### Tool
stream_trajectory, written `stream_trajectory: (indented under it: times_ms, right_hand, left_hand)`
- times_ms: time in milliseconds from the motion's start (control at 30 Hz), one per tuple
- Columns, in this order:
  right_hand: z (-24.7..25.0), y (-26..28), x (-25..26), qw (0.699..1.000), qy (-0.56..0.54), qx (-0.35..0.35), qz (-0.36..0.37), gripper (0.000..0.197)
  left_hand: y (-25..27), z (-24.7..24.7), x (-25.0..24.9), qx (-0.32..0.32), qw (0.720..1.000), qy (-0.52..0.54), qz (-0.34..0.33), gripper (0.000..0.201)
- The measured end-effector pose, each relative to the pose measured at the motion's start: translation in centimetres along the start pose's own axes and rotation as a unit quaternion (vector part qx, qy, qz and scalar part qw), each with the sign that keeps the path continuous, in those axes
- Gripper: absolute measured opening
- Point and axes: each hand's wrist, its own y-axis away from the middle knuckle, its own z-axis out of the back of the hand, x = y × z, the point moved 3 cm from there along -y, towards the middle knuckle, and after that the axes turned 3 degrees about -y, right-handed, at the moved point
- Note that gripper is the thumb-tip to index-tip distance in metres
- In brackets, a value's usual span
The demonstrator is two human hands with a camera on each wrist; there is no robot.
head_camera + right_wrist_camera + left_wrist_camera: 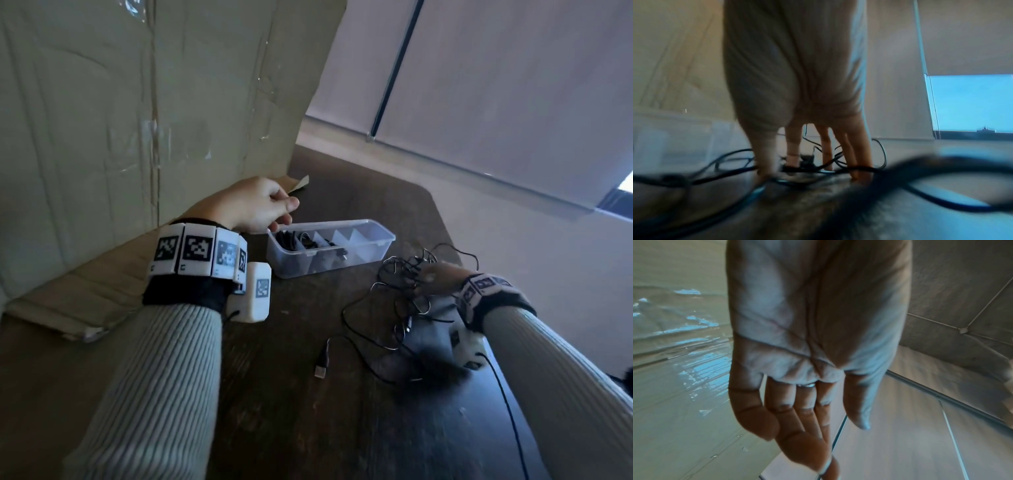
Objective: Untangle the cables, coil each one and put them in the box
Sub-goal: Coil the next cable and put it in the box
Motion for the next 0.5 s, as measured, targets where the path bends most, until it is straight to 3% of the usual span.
stream_trajectory:
  times_ms: [67, 100, 167, 233, 400, 500]
  right_hand:
    - [0.2, 0.6, -1.2, 0.997, 0.011, -0.025, -0.069, 0.021]
    - [0.6, 0.4, -1.8, 0.997, 0.015, -0.032, -0.074, 0.013]
    - [1.9, 0.0, -2.7, 0.989, -0.061, -0.119, -0.065, 0.009]
    - [3.4, 0.7, -2.3, 0.966, -0.163, -0.195, -0.041, 0.008]
    - [7.7, 7.7, 1.9, 0.897, -0.350, -0.259, 0.077, 0.011]
    - [9.7, 12.9, 4.6, 0.849, -0.427, -0.277, 0.140, 0.013]
  left_hand:
    - [0.0, -0.2, -0.4, 0.009, 1.000, -0.013, -0.008, 0.028]
    - [0.0, -0.3, -0.5, 0.013, 1.000, -0.015, -0.012, 0.028]
    - [0.0, -0.7, -1.1, 0.019, 1.000, -0.009, -0.022, 0.027]
    - [0.2, -1.0, -1.9, 0.028, 0.999, -0.008, -0.037, 0.029]
    - [1.2, -1.7, -5.2, 0.023, 0.994, -0.017, -0.106, 0.029]
    - [2.0, -2.9, -8.0, 0.016, 0.986, -0.026, -0.164, 0.056]
